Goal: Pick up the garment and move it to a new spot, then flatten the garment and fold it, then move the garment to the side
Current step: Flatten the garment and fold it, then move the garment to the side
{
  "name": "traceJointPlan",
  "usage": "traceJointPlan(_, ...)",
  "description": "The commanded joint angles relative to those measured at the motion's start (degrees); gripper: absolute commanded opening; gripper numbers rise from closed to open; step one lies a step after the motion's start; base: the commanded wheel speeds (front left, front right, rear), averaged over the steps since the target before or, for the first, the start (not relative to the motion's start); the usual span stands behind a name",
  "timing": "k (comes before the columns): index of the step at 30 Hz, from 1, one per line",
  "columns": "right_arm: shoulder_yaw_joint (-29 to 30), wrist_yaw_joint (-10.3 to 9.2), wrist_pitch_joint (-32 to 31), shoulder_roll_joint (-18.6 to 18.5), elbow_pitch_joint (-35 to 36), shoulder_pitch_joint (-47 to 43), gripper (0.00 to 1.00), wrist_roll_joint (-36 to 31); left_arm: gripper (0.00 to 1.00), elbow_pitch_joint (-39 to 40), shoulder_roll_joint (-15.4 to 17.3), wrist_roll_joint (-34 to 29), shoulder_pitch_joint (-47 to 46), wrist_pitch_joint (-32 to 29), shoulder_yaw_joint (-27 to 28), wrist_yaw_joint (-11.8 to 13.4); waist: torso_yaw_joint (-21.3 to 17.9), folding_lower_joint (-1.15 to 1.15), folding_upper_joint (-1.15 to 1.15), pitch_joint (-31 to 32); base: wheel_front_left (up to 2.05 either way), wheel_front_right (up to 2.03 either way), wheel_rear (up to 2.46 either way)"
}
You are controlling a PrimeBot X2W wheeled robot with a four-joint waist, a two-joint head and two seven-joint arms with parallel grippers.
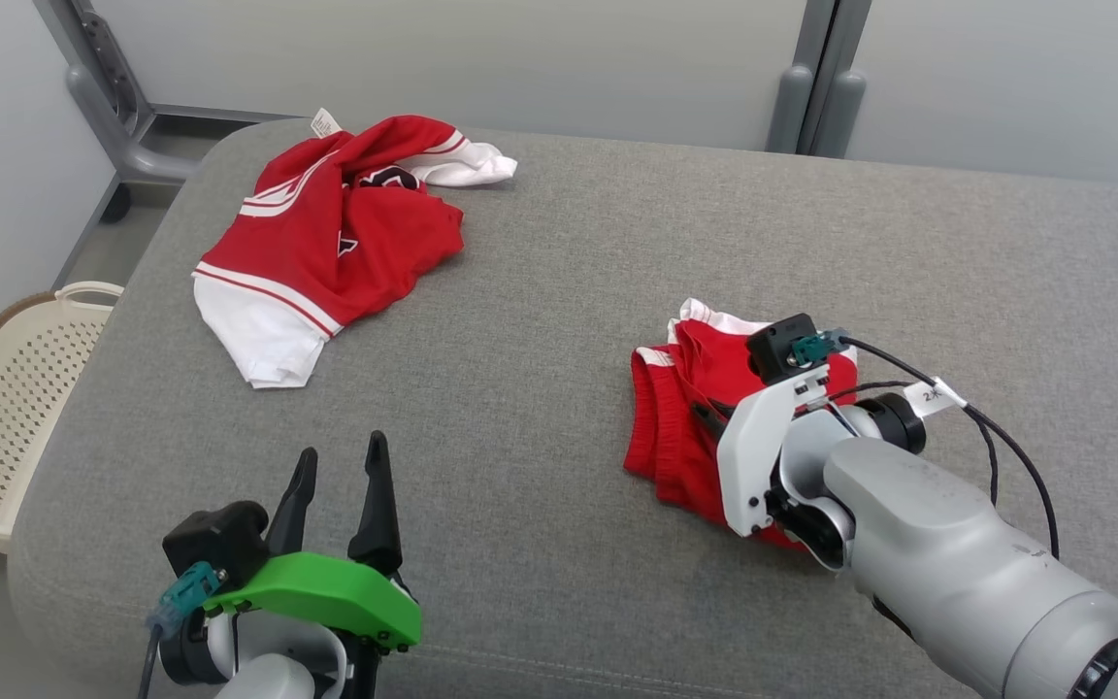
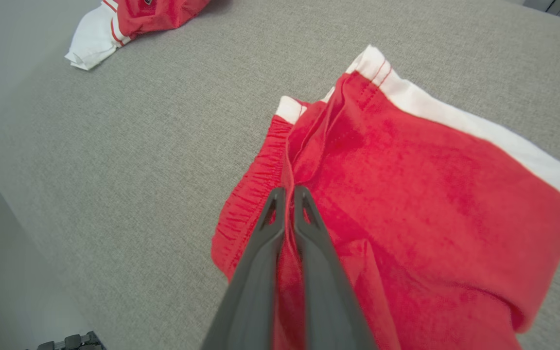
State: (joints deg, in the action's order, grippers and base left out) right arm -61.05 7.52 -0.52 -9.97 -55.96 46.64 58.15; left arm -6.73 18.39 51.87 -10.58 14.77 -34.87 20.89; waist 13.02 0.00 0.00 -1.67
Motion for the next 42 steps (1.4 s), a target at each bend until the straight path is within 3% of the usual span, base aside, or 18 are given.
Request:
traceJointPlan(1,-0.72,-0.06,-0.23,0.17,-0.63,0.74,0.0,-1.14,1.0,-0.24,-0.22,-0.5,0.59,0.36,0.36,-0.31,-0.02,0.0,0.0,0.11,0.0,0.0,0.0)
traceJointPlan(2,-1.25,-0.06,-0.21,0.43,-1.05,0.82,0.0,-1.65,1.0,-0.35,-0.28,-0.52,0.65,0.37,0.37,-0.37,-0.04,0.0,0.0,0.2,0.0,0.0,0.0)
traceJointPlan(3,-1.84,-0.06,-0.3,0.75,-1.47,0.89,0.16,-2.22,1.0,-0.48,-0.34,-0.57,0.69,0.37,0.39,-0.5,-0.06,0.0,0.0,0.3,0.0,0.0,0.0)
traceJointPlan(4,-2.24,-0.06,-0.17,1.11,-1.84,1.02,0.42,-2.71,1.0,-0.57,-0.38,-0.6,0.75,0.38,0.42,-0.62,-0.11,0.0,0.0,0.39,0.0,0.0,0.0)
traceJointPlan(5,-2.48,-0.06,0.16,1.42,-2.2,1.18,0.8,-3.16,1.0,-0.68,-0.4,-0.65,0.79,0.39,0.43,-0.66,-0.18,0.0,0.0,0.5,0.0,0.0,0.0)
traceJointPlan(6,-2.9,-0.06,0.18,1.74,-2.5,1.27,1.0,-3.67,1.0,-0.78,-0.39,-0.69,0.85,0.39,0.43,-0.75,-0.28,0.0,0.0,0.63,0.0,0.0,0.0)
traceJointPlan(13,-4.7,-0.06,2.83,2.81,-1.95,1.9,1.0,-5.96,1.0,-1.02,0.35,-0.51,1.89,0.17,0.42,-0.4,-1.75,0.0,0.0,1.97,0.0,0.0,0.0)
traceJointPlan(17,-3.56,-0.06,5.59,0.94,1.39,2.63,1.0,-5.4,1.0,-0.21,1.06,-0.38,2.73,-0.27,0.41,0.17,-3.52,0.0,0.0,3.0,0.0,0.0,0.0)
traceJointPlan(27,5.7,-0.06,11.97,-7.33,0.86,1.72,1.0,-4.44,1.0,1.54,1.51,-0.78,3.97,-1.34,-1.09,0.81,-6.3,0.0,0.0,3.49,0.0,0.0,0.0)
traceJointPlan(32,9.54,-0.06,13.58,-8.87,-0.67,-0.56,1.0,-4.05,1.0,2.19,1.63,-1.22,4.2,-1.5,-1.53,1.28,-6.83,0.0,0.0,2.98,0.0,0.0,0.0)
traceJointPlan(36,11.44,-0.06,14.61,-8.03,-1.09,-2.89,1.0,-4.86,1.0,2.84,1.82,-1.34,4.12,-1.51,-1.69,1.38,-6.83,0.0,0.0,2.31,0.0,0.0,0.0)
traceJointPlan(37,11.89,-0.06,14.89,-7.69,-0.99,-3.32,0.62,-4.98,1.0,3.07,1.82,-1.5,3.92,-1.58,-1.76,1.35,-6.67,0.0,0.0,1.98,0.0,0.0,0.0)
traceJointPlan(39,12.74,-0.06,15.28,-6.97,-0.92,-4.26,0.2,-5.49,1.0,3.42,1.84,-1.66,3.3,-1.76,-1.97,1.34,-6.2,0.0,0.0,1.32,0.0,0.0,0.0)
traceJointPlan(40,12.74,-0.06,15.28,-6.97,-0.92,-4.26,0.2,-5.49,1.0,3.42,1.84,-1.66,3.3,-1.76,-1.97,1.34,-6.2,0.0,0.0,1.32,0.0,0.0,0.0)
traceJointPlan(41,13.15,-0.06,15.36,-6.53,-0.93,-4.7,0.05,-5.57,1.0,3.57,1.82,-1.74,2.95,-1.82,-2.03,1.44,-5.87,0.0,0.0,0.92,0.0,0.0,0.0)
traceJointPlan(42,13.53,-0.06,15.46,-6.08,-0.93,-5.04,0.0,-5.8,1.0,3.69,1.79,-1.85,2.59,-1.89,-2.05,1.56,-5.5,0.0,0.0,0.54,0.0,0.0,0.0)
